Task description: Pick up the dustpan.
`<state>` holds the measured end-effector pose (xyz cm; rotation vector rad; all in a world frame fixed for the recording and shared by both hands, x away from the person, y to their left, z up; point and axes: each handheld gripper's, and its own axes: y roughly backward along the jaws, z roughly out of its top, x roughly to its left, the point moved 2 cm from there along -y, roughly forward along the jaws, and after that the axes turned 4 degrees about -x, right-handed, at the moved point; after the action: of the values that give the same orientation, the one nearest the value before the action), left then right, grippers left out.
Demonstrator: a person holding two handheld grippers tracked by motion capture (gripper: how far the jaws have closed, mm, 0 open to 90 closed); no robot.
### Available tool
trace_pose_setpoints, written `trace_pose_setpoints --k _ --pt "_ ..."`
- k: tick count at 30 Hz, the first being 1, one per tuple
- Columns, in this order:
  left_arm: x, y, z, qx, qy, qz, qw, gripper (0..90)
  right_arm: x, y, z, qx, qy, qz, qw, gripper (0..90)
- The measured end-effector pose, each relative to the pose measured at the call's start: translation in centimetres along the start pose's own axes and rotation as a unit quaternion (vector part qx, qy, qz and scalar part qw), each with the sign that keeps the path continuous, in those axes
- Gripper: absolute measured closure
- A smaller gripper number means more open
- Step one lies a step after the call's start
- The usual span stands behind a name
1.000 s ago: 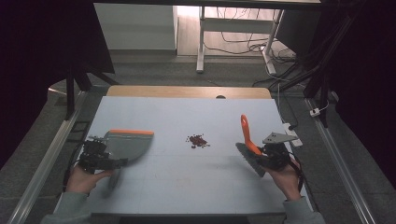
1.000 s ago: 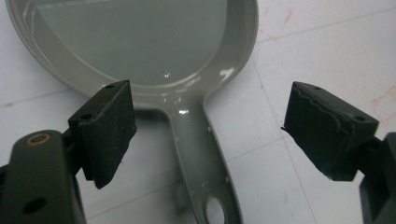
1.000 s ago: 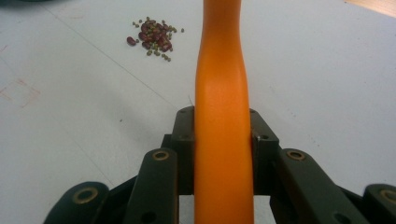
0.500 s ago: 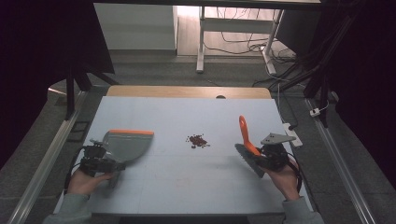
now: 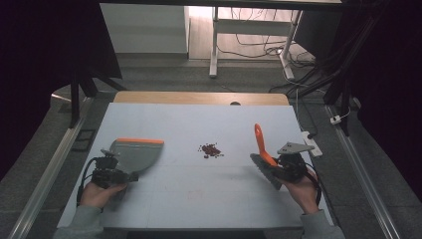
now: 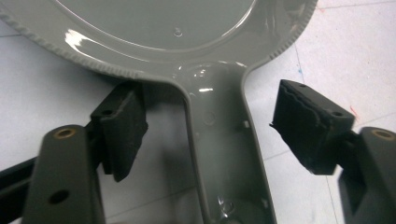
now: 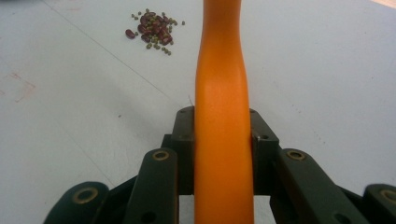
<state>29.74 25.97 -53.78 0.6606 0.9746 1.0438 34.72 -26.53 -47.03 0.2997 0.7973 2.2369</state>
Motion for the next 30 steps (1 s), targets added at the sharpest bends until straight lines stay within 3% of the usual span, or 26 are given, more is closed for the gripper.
trace_pose_setpoints --k 3,11,17,21,30 --pt "0.0 -0.14 0.04 -0.01 0.001 0.005 0.9999 35.7 0.03 0.0 0.01 0.0 0.0 0.0 1.0 70.3" --pt "0.25 -0.37 0.09 -0.016 0.012 -0.012 0.9997 46.0 0.05 0.02 0.04 -0.001 0.0 -0.002 1.0 70.3" --pt "0.39 -0.42 0.1 -0.023 0.018 -0.014 0.9995 50.9 0.01 -0.09 -0.04 0.0 -0.003 -0.002 1.0 70.3" --pt "0.47 -0.45 0.1 -0.025 0.021 -0.015 0.9993 59.5 -0.03 -0.14 -0.12 0.002 -0.003 -0.003 1.0 70.3" --pt "0.78 -0.31 0.09 -0.034 0.021 -0.012 0.9991 61.7 -0.1 -0.11 -0.15 0.001 -0.003 -0.004 1.0 70.2"
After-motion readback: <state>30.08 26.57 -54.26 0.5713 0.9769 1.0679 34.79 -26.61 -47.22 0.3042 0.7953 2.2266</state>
